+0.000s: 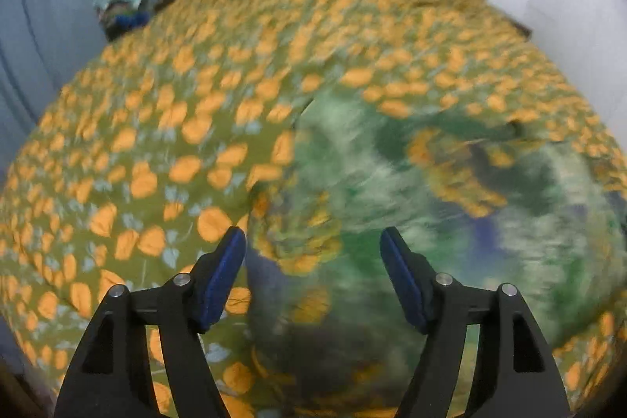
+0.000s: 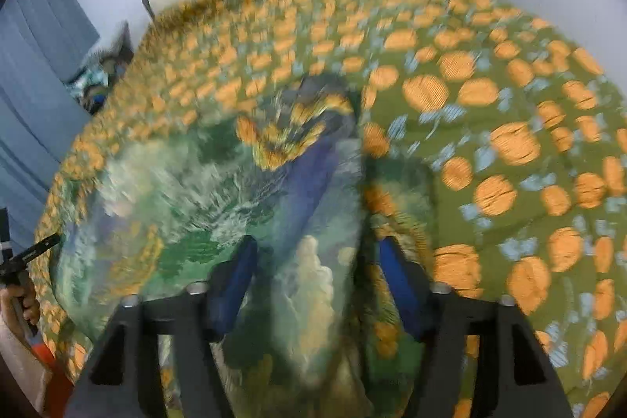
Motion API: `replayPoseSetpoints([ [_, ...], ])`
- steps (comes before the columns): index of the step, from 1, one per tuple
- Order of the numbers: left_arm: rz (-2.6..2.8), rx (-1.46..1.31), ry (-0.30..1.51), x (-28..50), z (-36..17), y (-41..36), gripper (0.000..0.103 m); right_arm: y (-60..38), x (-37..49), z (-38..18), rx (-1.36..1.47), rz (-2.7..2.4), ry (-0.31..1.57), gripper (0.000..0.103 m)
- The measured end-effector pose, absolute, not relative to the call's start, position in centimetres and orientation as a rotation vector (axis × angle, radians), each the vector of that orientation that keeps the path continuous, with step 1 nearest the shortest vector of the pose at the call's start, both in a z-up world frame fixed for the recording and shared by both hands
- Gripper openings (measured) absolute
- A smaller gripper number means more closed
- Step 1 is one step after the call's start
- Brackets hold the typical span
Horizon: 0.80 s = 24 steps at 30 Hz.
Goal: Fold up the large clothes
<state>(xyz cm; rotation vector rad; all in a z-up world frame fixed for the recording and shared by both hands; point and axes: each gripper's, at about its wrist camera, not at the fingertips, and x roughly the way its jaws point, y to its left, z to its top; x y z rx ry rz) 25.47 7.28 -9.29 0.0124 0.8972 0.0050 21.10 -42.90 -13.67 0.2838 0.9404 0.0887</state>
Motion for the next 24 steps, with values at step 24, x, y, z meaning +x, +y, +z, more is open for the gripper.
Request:
replayPoseSetpoints([
  [24, -0.264, 0.236, 0.996, 33.6, -17.1, -12.3, 0.091, -35.7, 16.3, -14.9, 0.207, 0.215, 0.843, 0.07],
])
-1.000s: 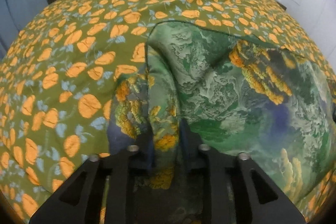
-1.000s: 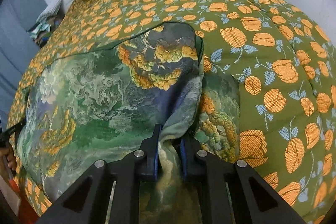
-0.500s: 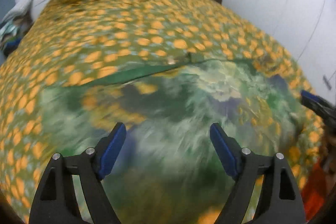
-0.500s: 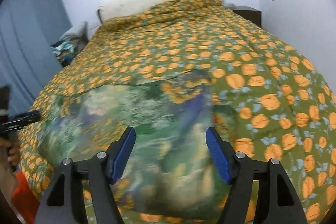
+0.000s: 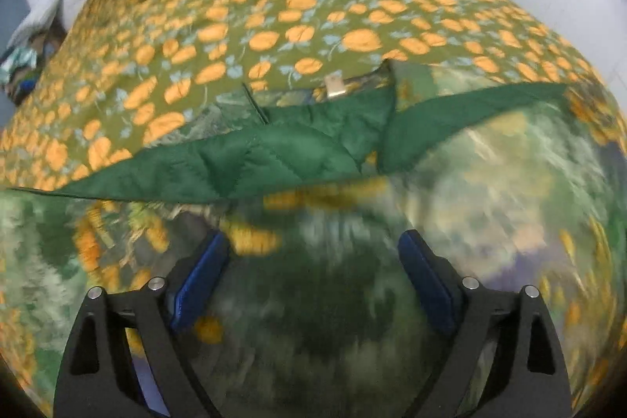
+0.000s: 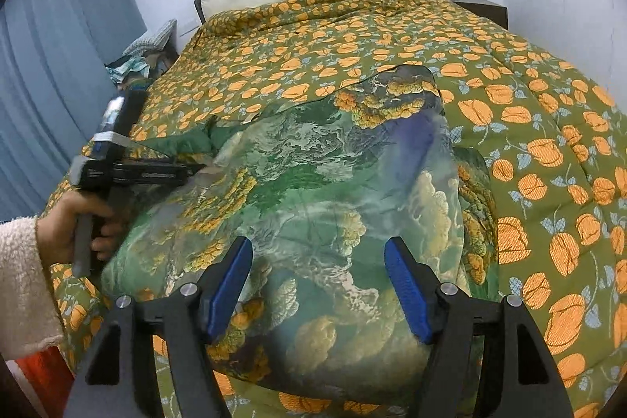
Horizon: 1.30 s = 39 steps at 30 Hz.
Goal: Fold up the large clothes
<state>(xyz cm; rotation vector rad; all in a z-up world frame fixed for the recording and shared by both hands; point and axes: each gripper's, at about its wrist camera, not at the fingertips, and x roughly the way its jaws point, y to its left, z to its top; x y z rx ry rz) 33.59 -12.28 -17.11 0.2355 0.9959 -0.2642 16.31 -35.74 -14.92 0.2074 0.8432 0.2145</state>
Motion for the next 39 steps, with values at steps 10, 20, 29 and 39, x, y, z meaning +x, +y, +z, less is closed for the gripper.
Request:
replayPoseSetpoints([
  [10, -0.274, 0.489, 0.908, 28.1, -18.2, -13.2, 0.091, -35.9, 13.6, -12.8, 0.184, 0.196, 0.812, 0.07],
  [20, -0.253, 0.469, 0.888, 23.2, -17.6, -12.4, 0.088, -38.0, 8.1, -11.6, 0.224, 0.12, 0.787, 0.075],
  [29, -0.212, 0.459, 0.894, 22.1, -16.4, -12.7, 0.087, -39.2, 8.1, -12.5, 0.247, 0.081, 0.799, 0.075],
  [39, -0.225, 0.421, 0.94, 21.7, -18.5, -13.1, 0.092, -42.0, 8.8, -15.6, 0.413, 0.036, 0.874, 0.075],
])
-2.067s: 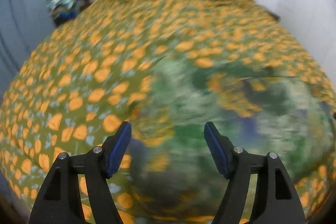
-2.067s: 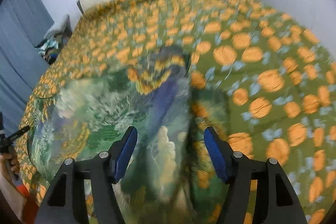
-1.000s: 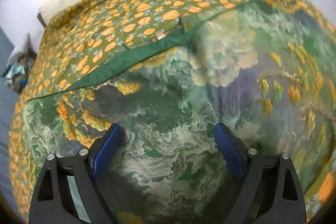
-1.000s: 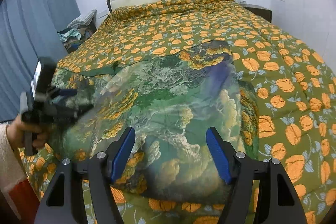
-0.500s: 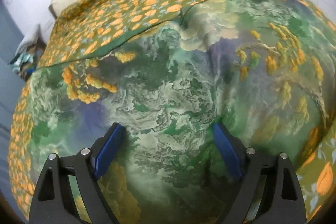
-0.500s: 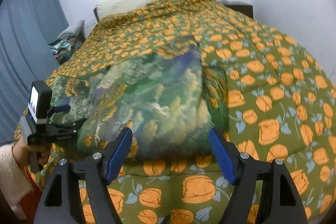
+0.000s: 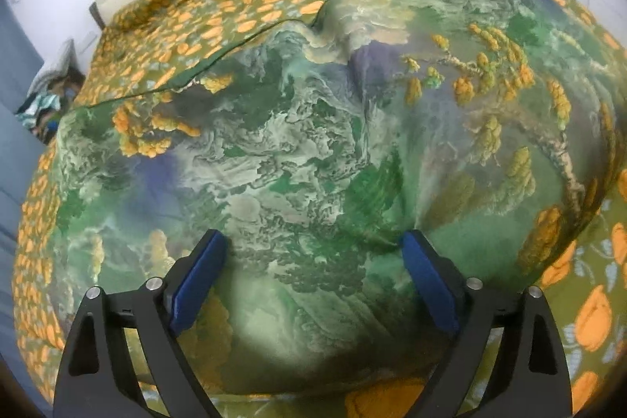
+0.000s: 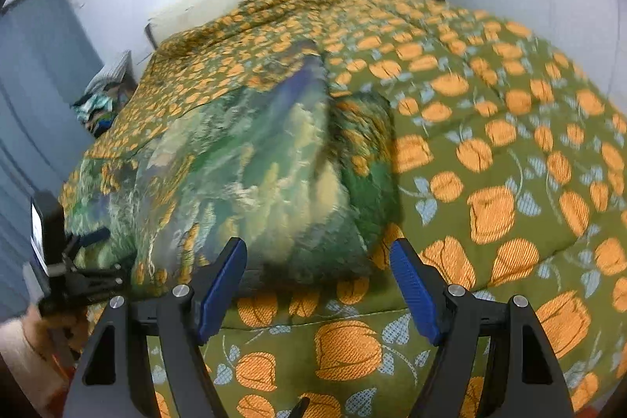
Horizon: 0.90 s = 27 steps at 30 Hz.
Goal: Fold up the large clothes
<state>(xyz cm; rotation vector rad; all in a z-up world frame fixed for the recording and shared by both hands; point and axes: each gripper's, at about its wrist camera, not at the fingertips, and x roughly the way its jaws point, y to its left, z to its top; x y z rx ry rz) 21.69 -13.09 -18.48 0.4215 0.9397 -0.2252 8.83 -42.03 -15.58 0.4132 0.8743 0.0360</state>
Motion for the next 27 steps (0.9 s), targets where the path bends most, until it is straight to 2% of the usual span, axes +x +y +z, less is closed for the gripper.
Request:
replayPoseSetpoints([
  [5, -0.34, 0.317, 0.948, 20.5, -14.9, -12.1, 0.09, -44.5, 8.3, -17.1, 0.631, 0.071, 0.867, 0.084],
  [9, -0.448, 0.244, 0.966, 20.6, -12.9, -13.1, 0.091, -45.5, 10.0, -19.7, 0.864, 0.135, 0.879, 0.086],
  [13, -0.528, 0.216, 0.98, 21.4, -11.2, -15.2, 0.091, -45.0, 12.0, -21.5, 0.951, 0.135, 0.893, 0.083],
  [15, -0.581, 0.199, 0.979, 22.6, -9.5, -16.6, 0.091, -44.4, 12.1, -20.8, 0.884, 0.114, 0.872, 0.059],
  [17, -0.625, 0.198, 0.963, 23.6, -7.5, -18.3, 0.091, -43.0, 11.7, -18.3, 0.729, 0.105, 0.82, 0.046],
  [21, -0.783, 0.206, 1.04, 26.2, -4.7, -23.6, 0.093, -37.4, 10.5, -12.5, 0.324, 0.099, 0.688, 0.039],
  [27, -0.823, 0.361, 1.141, 26.7, -3.3, -28.1, 0.093, -27.3, 7.7, -8.3, -0.171, 0.143, 0.518, 0.037],
])
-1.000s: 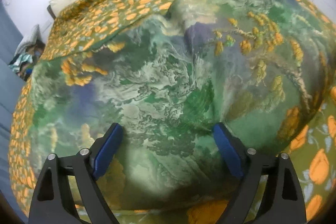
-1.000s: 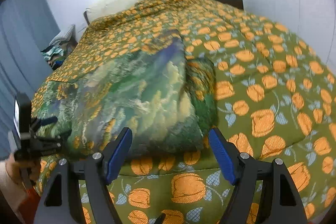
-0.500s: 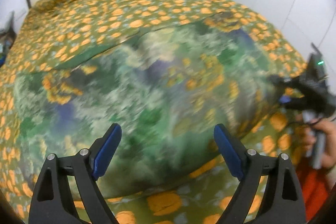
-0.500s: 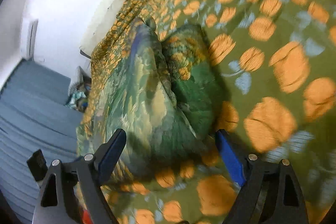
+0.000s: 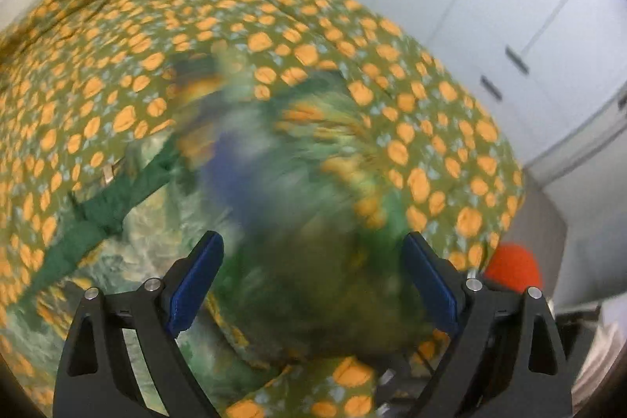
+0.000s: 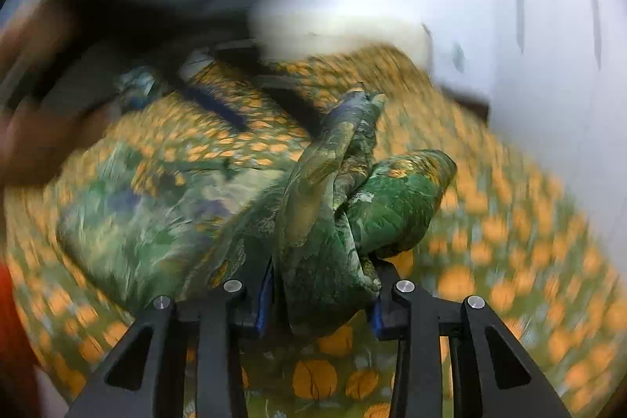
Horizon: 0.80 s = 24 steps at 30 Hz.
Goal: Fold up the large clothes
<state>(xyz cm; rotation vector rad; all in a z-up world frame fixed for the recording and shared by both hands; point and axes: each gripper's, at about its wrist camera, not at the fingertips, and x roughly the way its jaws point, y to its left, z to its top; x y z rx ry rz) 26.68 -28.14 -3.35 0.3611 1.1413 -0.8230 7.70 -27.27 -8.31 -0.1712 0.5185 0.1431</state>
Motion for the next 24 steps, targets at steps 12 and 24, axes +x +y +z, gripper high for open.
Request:
replayPoseSetpoints([
  [12, -0.599, 0.529, 1.188, 25.1, -5.8, -24.2, 0.046, -17.8, 5.7, -9.4, -0.635, 0.21, 0.345, 0.033],
  [24, -0.55, 0.2, 1.15, 28.9, -3.2, -10.2, 0.034, -21.6, 3.4, -7.3, -0.317, 0.34, 0.433, 0.065],
])
